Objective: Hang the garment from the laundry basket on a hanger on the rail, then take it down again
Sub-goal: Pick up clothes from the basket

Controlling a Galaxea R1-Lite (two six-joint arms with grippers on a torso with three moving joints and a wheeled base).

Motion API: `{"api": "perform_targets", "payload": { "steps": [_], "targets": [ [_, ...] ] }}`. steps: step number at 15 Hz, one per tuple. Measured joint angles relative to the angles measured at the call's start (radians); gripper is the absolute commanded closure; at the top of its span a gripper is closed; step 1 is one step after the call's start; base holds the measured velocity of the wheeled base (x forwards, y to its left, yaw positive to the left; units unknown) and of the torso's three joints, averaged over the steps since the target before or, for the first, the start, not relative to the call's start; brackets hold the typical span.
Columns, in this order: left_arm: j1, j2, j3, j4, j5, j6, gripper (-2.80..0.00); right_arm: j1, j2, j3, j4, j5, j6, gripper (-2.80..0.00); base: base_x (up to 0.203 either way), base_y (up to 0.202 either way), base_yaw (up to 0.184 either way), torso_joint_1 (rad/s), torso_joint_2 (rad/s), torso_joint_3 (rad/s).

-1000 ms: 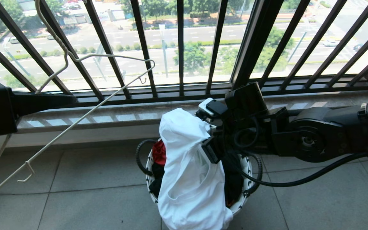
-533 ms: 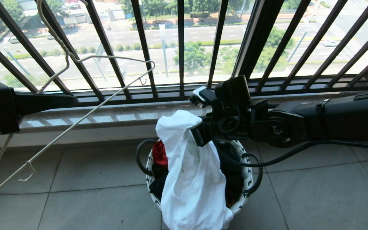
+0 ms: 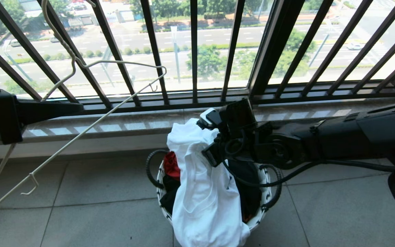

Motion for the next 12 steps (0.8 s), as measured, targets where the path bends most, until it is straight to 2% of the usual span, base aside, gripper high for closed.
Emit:
{"api": "perform_targets", "payload": {
  "steps": [5,8,10,12],
  "targets": [
    [0.0,-0.004,0.0,0.0,0.0,0.0,0.0,0.034,0.105,-0.009,-0.25,-0.217,-0.14,-2.8,0.0,0.0,0.0,0.0,0.0,0.0],
    [0.0,-0.005,0.0,0.0,0.0,0.0,0.0,0.036,0.137,-0.069,-0.27,-0.235,-0.149,-2.8,0.0,0.0,0.0,0.0,0.0,0.0],
    [0.0,-0.006,0.0,0.0,0.0,0.0,0.0,0.034,0.146,-0.092,-0.273,-0.241,-0.15,0.0,0.0,0.0,0.0,0.0,0.0,0.0],
    [0.0,-0.006,0.0,-0.001,0.0,0.0,0.0,0.034,0.15,-0.106,-0.278,-0.247,-0.149,0.0,0.0,0.0,0.0,0.0,0.0,0.0]
  ]
}}
